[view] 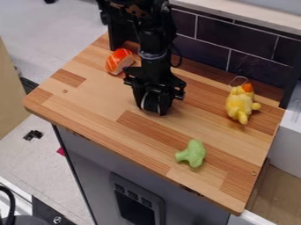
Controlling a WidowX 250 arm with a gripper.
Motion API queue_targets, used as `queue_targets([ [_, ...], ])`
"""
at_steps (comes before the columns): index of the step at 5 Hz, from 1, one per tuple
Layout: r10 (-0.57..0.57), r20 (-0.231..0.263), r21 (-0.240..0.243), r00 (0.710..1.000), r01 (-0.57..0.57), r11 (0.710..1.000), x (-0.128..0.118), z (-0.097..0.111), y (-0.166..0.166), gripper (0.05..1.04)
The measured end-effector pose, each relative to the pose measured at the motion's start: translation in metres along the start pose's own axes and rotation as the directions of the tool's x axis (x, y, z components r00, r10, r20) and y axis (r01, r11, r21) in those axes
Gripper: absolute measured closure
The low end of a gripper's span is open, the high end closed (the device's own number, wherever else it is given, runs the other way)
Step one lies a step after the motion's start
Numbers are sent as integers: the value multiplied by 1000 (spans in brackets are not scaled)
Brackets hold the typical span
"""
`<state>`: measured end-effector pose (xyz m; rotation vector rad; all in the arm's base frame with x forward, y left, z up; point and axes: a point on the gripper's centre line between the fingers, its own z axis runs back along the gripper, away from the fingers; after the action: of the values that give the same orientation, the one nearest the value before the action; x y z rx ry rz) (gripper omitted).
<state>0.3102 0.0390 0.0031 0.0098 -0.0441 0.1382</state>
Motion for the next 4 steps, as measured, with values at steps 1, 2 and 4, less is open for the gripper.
queue_targets([
  [1, -6, -58, -28, 998, 5, 1000, -9, 2, 4, 523],
  [2, 4, -30, -59, 1000, -6, 998, -4, 41, 13, 523],
  [4, 31, -1, -44, 1000, -31, 999, -2, 74, 43, 523],
])
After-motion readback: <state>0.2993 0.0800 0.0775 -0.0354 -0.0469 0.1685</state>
